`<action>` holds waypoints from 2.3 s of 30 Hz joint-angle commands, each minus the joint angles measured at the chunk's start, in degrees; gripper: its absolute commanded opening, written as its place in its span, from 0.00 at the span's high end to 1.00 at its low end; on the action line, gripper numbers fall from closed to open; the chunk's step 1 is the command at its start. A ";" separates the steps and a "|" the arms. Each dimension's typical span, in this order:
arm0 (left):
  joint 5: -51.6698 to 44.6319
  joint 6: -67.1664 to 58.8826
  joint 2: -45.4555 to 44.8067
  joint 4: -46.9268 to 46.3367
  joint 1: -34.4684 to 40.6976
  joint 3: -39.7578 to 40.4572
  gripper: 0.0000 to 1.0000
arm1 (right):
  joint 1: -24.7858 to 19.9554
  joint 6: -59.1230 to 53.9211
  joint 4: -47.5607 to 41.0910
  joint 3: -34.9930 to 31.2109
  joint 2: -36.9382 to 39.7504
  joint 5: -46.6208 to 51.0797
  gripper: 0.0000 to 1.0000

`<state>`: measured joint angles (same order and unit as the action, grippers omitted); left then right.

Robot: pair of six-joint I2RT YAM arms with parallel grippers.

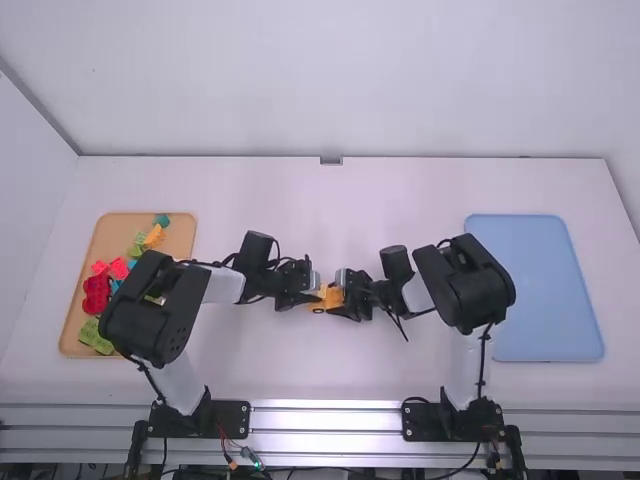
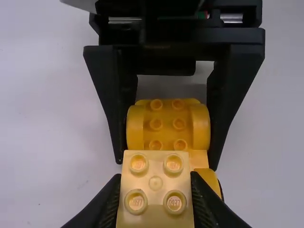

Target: Assemble lego blocks to make yellow taxi

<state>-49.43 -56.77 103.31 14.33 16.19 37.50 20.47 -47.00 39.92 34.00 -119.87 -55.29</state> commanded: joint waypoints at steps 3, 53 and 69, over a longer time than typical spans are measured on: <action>-2.21 -0.09 0.00 -0.07 0.07 -0.46 0.98 | 0.13 0.52 -0.92 -0.22 -0.76 2.84 0.41; -4.02 -0.02 -0.59 1.66 -0.13 -0.39 0.39 | 0.15 1.79 -1.38 0.42 -0.76 2.84 0.40; -0.33 1.77 -2.91 -1.84 0.31 -0.42 0.98 | 0.13 1.77 -1.16 0.13 -0.76 2.84 0.40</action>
<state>-49.67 -54.26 98.13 12.88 16.34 37.34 20.51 -46.24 39.66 34.52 -119.87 -54.92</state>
